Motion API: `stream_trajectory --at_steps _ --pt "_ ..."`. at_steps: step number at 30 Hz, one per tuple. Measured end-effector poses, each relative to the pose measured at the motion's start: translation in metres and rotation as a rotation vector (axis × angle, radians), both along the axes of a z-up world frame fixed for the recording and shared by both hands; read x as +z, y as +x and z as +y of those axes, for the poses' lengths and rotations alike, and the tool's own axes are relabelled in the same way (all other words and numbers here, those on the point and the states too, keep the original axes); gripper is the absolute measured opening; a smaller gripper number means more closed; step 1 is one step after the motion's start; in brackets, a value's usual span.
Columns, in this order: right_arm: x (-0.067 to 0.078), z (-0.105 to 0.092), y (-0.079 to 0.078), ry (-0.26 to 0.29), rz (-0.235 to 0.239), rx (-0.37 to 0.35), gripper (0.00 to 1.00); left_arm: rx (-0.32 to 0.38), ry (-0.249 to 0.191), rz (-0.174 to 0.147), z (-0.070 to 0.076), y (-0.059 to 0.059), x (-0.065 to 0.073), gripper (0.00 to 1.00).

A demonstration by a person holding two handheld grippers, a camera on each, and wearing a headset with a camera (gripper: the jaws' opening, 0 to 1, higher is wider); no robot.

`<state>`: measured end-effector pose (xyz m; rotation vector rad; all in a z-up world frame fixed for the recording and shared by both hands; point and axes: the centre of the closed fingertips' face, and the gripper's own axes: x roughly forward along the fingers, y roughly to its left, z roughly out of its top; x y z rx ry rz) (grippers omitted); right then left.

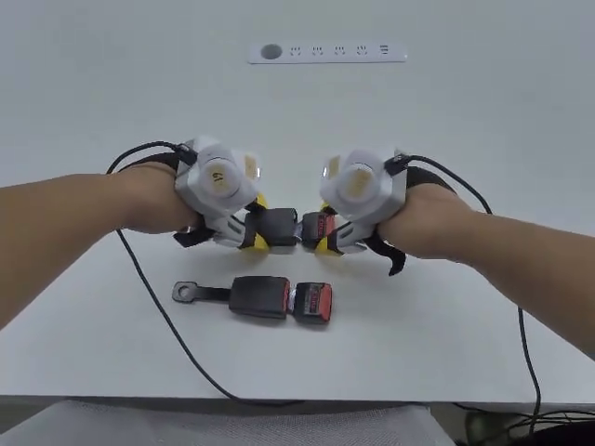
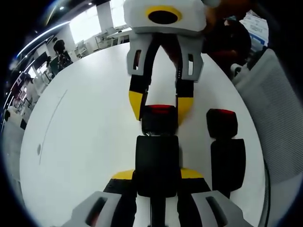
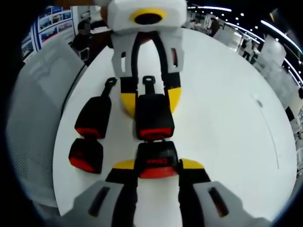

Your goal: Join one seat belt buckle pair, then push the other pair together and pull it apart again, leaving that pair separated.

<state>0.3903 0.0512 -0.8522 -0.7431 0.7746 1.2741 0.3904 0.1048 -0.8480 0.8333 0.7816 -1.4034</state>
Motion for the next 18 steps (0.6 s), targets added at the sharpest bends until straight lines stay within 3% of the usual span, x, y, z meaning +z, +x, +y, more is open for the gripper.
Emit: stream_trajectory --at_steps 10,18 --pt "0.001 -0.001 -0.001 0.002 -0.018 -0.002 0.32 0.011 -0.015 0.008 0.0 0.001 0.001 0.33" --pt "0.001 -0.022 -0.001 0.026 -0.011 -0.014 0.32 0.014 -0.013 0.016 0.0 0.0 0.001 0.33"
